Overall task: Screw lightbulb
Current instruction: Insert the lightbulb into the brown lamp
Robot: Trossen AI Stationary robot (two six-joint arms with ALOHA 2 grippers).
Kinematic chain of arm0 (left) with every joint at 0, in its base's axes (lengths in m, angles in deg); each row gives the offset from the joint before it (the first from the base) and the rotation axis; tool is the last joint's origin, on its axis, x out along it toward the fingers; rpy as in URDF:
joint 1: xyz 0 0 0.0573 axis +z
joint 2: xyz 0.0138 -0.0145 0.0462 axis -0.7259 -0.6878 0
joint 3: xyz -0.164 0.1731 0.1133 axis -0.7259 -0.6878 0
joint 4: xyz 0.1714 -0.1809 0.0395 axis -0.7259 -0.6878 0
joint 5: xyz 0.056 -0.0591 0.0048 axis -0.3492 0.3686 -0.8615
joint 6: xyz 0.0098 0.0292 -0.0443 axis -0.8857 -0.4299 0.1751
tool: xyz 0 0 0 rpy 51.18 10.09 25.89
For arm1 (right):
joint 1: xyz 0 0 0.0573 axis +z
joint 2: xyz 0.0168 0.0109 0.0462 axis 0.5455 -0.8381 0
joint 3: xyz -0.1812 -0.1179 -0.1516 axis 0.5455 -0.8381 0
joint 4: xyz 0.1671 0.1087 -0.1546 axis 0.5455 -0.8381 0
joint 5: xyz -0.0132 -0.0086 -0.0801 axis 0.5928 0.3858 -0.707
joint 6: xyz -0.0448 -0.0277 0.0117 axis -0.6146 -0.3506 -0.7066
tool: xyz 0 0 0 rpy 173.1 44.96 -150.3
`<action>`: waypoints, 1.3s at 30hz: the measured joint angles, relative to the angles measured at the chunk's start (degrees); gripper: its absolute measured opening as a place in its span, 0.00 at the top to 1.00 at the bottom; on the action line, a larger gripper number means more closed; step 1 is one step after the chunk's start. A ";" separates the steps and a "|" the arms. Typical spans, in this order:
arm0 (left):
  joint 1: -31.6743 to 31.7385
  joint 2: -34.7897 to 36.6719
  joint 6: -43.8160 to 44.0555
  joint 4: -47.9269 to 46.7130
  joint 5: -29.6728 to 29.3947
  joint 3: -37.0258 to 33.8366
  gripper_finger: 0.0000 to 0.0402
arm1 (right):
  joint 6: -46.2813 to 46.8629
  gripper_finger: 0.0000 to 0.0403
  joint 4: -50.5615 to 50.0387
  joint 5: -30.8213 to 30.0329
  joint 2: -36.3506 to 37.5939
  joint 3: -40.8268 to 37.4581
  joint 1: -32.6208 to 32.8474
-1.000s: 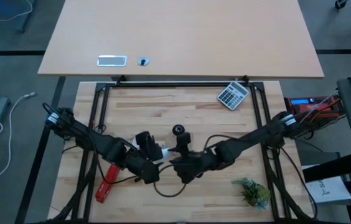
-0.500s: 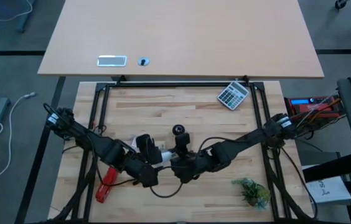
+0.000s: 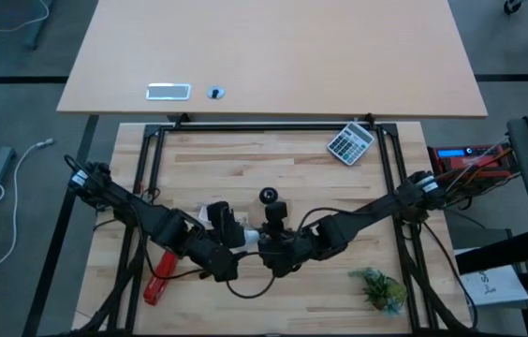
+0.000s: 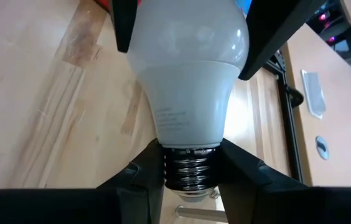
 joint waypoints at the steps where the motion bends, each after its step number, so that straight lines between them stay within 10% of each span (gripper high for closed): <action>1: 0.00 0.06 -0.13 0.00 -0.04 0.00 0.28 | 0.55 0.73 0.06 -0.02 0.00 0.00 0.00; 39: -1.72 1.38 -4.92 1.26 0.15 -0.09 0.22 | 16.92 0.73 -8.81 -2.53 1.57 -4.01 2.95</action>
